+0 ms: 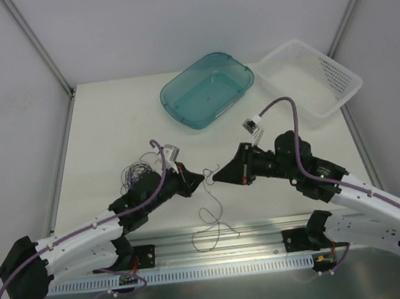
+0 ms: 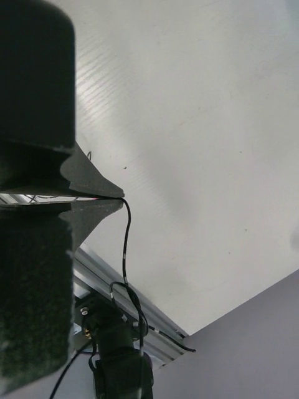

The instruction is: Untangle the cables

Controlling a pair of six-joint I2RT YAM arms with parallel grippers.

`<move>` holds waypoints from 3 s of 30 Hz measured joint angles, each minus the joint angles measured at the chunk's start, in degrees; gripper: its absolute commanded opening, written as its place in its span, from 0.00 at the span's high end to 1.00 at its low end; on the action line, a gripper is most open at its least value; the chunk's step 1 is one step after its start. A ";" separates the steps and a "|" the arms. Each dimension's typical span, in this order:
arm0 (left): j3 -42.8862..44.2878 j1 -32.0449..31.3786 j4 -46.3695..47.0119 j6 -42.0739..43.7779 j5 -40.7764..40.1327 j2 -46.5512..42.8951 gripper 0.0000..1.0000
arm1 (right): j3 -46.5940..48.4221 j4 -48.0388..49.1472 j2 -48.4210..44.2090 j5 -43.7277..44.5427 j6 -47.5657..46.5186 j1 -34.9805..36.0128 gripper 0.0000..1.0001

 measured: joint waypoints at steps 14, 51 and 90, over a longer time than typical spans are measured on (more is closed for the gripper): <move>-1.18 -1.14 -0.42 2.84 -3.32 -4.33 1.00 | -2.58 13.88 6.88 -6.43 9.88 -1.14 0.99; -5.38 -6.01 5.33 3.96 -27.41 -12.55 0.95 | -2.43 40.28 9.35 -12.48 27.41 -5.49 0.99; 6.45 -8.41 1.97 11.93 2.75 -0.35 0.28 | 2.62 -4.37 0.26 22.25 3.45 5.66 0.99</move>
